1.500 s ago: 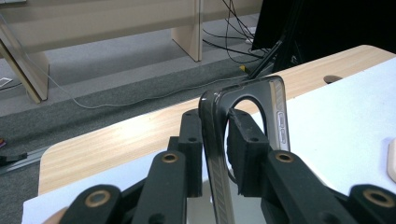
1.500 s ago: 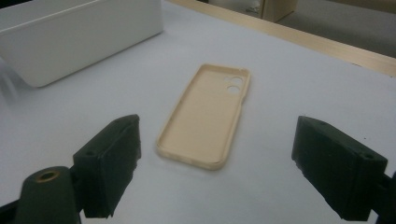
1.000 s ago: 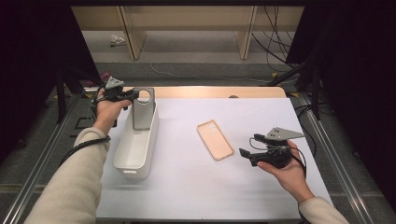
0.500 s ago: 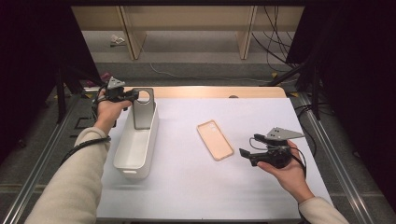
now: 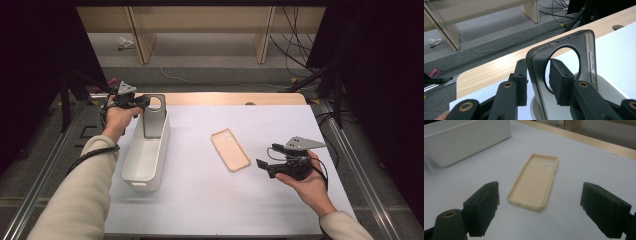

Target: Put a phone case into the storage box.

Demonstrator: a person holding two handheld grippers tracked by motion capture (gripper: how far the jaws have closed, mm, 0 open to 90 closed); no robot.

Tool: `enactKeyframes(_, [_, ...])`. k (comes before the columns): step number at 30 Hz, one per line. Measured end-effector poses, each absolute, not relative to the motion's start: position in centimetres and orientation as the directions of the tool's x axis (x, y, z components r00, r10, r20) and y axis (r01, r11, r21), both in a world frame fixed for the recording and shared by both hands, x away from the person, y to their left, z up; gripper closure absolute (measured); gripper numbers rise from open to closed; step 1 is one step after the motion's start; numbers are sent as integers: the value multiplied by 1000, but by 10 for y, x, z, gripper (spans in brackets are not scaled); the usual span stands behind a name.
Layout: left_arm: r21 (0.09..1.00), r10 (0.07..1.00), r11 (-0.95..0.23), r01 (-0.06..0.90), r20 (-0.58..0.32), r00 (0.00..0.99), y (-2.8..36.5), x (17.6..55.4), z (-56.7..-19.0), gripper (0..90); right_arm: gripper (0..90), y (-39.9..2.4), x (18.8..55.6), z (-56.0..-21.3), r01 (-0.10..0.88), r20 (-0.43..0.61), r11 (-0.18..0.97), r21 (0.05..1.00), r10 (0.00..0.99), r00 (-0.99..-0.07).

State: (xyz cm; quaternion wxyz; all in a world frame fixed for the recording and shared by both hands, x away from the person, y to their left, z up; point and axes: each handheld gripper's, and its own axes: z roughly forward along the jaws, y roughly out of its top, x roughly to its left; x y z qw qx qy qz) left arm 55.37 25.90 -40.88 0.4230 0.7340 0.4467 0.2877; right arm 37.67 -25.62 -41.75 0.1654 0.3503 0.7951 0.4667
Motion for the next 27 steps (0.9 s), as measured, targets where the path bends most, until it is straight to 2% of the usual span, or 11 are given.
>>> enactKeyframes(9, [878, 899, -242, 413, 42, 437, 259, 553, -410, 656, 165, -256, 377, -417, 401, 63, 319, 859, 711, -700])
enactKeyframes(19, [877, 891, -249, 412, 41, 452, 256, 552, -411, 588, 165, -256, 377, -417, 399, 62, 318, 860, 712, -699])
enactKeyframes(26, [857, 888, -267, 442, 40, 459, 256, 548, -408, 424, 164, -256, 376, -417, 400, 60, 321, 858, 712, -699])
enactKeyframes(27, [853, 886, -275, 444, 45, 462, 256, 548, -408, 424, 164, -256, 376, -417, 400, 60, 321, 858, 712, -699])
